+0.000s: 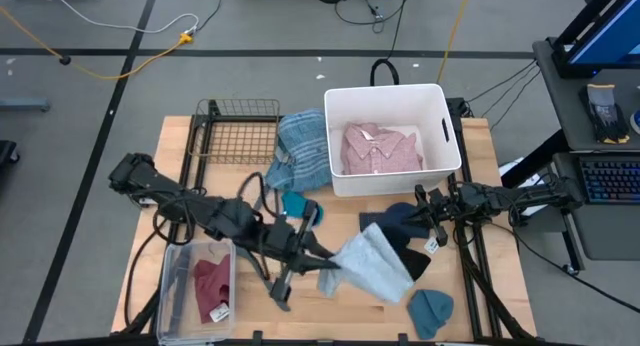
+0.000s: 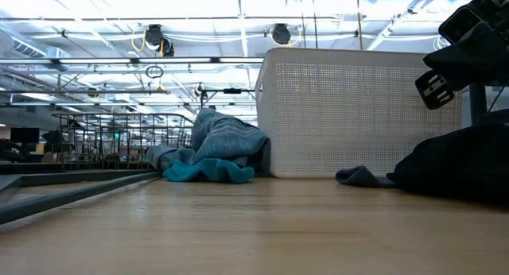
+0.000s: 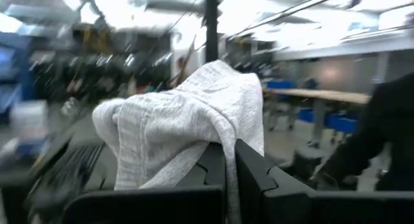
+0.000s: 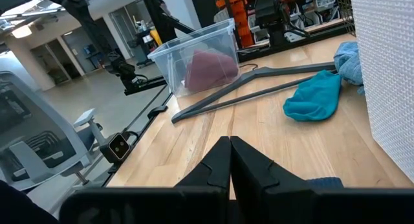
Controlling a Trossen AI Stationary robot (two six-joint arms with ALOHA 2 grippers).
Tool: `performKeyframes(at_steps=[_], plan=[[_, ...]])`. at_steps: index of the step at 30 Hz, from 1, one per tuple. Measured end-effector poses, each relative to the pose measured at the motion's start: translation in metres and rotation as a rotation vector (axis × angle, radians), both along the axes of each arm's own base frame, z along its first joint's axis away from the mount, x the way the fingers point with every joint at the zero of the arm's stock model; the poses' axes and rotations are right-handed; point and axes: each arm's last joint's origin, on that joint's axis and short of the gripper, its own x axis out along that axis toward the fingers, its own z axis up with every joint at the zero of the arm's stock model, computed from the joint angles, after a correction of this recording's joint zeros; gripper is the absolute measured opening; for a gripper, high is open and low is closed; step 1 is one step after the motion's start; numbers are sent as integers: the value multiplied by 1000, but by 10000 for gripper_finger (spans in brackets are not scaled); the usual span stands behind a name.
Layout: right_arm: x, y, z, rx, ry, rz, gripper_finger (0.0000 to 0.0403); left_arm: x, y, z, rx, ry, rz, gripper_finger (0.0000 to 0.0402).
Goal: Pick & Place Cloths
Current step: Put the gray boxers into the transparent bin
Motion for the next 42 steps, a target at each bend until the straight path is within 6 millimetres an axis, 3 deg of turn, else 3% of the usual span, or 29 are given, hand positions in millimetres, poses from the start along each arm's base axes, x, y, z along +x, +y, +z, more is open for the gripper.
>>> performKeyframes(at_steps=[9,19,25,35,38,42], plan=[[0,0,0,0,0,0,4,-11,-5,17,135,-295,-262,4],[0,0,0,0,0,0,4,-11,-5,17,104,-275,-290,3],[0,0,0,0,0,0,4,-4,-5,4,-239,56,-153,3],[0,0,0,-1,1,1,4,-5,-17,-38,-837,738,-110,3],[0,0,0,-1,3,1,4,-10,-22,-38,-925,873,-136,3],[0,0,0,-1,4,1,4,-22,-29,-22,-956,1026,-158,3]])
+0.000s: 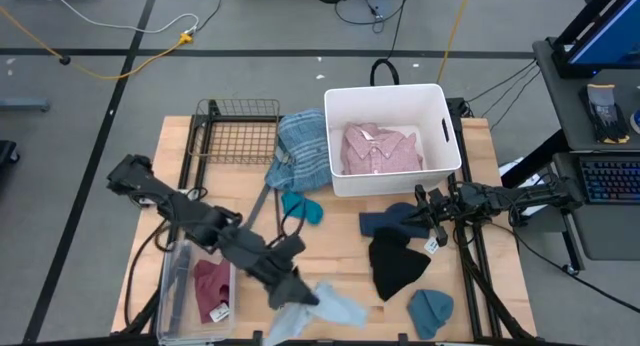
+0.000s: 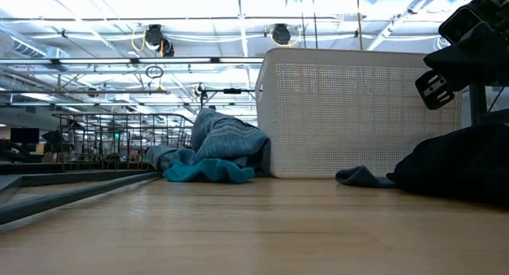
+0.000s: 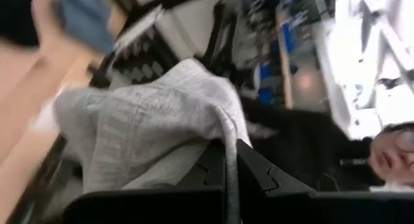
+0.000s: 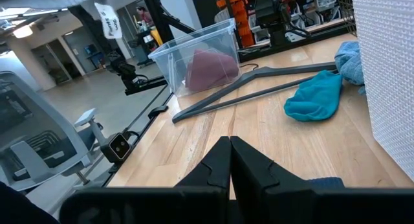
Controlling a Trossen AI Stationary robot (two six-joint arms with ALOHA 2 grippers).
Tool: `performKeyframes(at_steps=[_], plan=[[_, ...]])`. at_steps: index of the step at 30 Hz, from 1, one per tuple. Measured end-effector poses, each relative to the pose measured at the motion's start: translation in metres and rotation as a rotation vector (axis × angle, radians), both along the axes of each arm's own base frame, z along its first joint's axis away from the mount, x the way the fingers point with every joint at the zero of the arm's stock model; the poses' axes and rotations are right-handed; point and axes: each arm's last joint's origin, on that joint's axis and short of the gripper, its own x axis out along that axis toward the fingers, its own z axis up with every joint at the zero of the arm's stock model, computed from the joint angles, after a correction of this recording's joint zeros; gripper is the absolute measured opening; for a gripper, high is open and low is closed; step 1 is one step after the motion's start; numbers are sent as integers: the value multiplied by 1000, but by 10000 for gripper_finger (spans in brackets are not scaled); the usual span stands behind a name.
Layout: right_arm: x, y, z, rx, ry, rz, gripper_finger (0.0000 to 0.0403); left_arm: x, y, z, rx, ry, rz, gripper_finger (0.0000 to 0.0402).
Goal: Pick & Place Cloths
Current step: Put the gray boxers into the transparent bin
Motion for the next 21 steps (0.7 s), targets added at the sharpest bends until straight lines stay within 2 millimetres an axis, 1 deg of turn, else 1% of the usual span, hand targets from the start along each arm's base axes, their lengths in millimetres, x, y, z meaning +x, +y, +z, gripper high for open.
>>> performKeyframes(at_steps=[3,7,12,14,17,20,21], plan=[[0,0,0,0,1,0,4,-14,-2,15,34,103,-24,3],[0,0,0,0,1,0,4,-39,1,37,89,243,12,3],[0,0,0,0,2,0,4,-72,12,50,197,444,124,3],[0,0,0,0,2,0,4,-86,15,51,214,539,153,2],[0,0,0,0,2,0,4,-104,18,48,231,705,180,3],[0,0,0,0,2,0,4,-116,16,43,228,847,167,2],[0,0,0,0,2,0,4,-118,13,42,212,861,154,3]])
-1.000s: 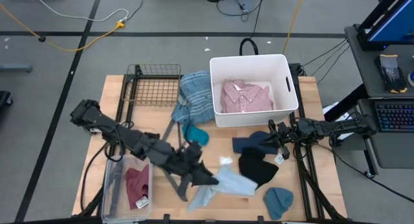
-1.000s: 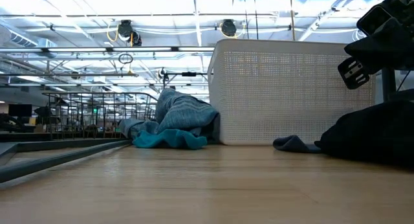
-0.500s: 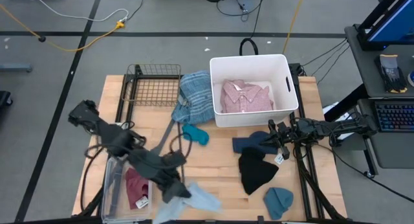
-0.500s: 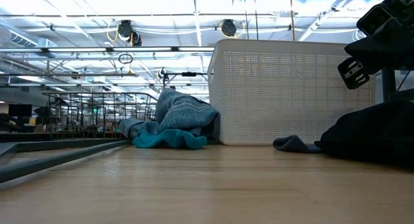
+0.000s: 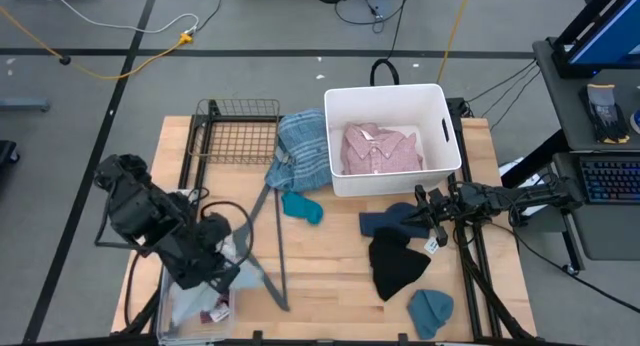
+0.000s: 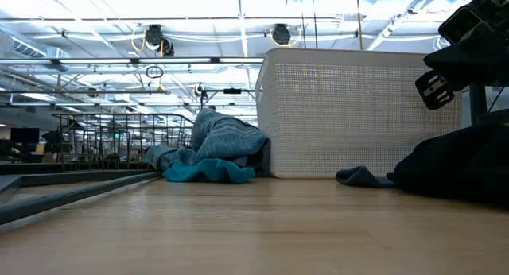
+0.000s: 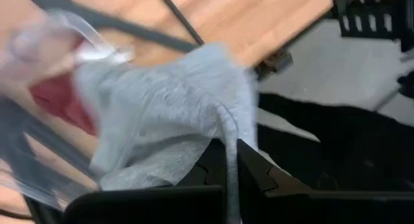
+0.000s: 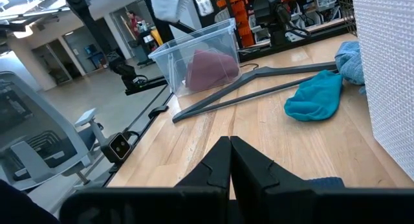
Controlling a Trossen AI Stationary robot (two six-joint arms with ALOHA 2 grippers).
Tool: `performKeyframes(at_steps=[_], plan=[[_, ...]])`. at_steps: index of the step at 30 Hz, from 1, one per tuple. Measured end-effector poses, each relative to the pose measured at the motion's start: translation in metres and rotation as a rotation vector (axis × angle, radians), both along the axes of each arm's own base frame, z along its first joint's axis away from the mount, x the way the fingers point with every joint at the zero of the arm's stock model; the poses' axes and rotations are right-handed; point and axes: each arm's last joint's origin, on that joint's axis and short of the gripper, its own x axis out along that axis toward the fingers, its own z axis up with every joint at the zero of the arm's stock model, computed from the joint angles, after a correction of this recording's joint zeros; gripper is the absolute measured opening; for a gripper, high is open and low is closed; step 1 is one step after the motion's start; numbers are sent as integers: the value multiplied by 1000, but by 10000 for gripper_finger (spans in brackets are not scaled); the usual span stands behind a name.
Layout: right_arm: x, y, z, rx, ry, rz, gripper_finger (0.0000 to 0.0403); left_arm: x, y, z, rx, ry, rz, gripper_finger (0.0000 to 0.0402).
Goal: Pick & Place Cloths
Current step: Put the gray boxers into the transparent bin
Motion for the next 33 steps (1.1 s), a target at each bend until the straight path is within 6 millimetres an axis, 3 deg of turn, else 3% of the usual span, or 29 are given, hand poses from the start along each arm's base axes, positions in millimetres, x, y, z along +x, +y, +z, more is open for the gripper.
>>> performKeyframes(at_steps=[5,13,21,28,33], plan=[[0,0,0,0,0,-1,4,-10,-12,-1,-36,35,4,2],[0,0,0,0,0,-1,4,-19,-32,-9,-96,156,147,2],[0,0,0,0,0,-1,4,-31,-54,-50,-76,475,344,2],[0,0,0,0,0,-1,4,-27,-53,-74,49,396,467,2],[0,0,0,12,4,-3,4,-21,-47,-97,122,449,505,2]])
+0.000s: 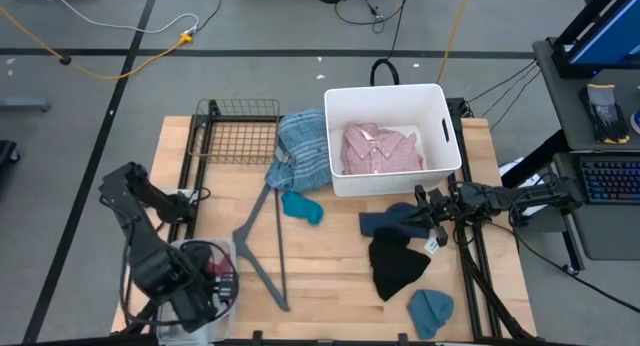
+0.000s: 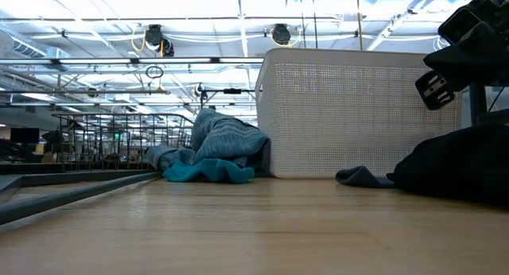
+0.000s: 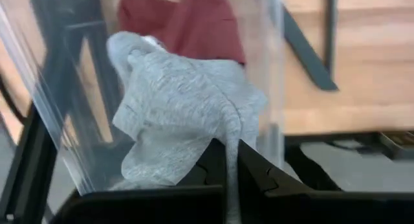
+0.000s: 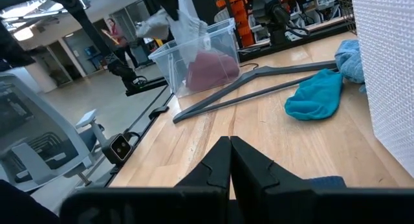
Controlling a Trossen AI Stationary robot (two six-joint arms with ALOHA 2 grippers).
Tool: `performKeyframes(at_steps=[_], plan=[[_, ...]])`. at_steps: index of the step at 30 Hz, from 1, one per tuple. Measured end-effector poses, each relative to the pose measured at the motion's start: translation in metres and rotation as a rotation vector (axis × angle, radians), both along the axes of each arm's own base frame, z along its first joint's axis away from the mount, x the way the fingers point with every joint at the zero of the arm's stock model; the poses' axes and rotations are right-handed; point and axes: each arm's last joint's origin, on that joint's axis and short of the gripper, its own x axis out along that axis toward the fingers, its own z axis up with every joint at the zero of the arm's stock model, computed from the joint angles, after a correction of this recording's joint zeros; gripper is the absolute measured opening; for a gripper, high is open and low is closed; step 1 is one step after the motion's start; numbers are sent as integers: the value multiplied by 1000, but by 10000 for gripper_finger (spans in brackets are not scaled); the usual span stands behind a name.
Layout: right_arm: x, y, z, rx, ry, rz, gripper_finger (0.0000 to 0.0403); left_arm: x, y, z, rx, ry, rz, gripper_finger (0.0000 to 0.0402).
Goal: Pick & Place Cloths
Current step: Put the gray boxers into the transparent bin
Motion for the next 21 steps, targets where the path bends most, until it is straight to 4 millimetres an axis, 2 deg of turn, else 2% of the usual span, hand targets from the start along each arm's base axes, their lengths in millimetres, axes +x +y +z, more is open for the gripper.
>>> performKeyframes(at_steps=[12,21], plan=[[0,0,0,13,3,-1,4,7,16,-47,156,106,14,6],[0,0,0,38,10,-4,4,6,18,-60,158,153,-28,3]])
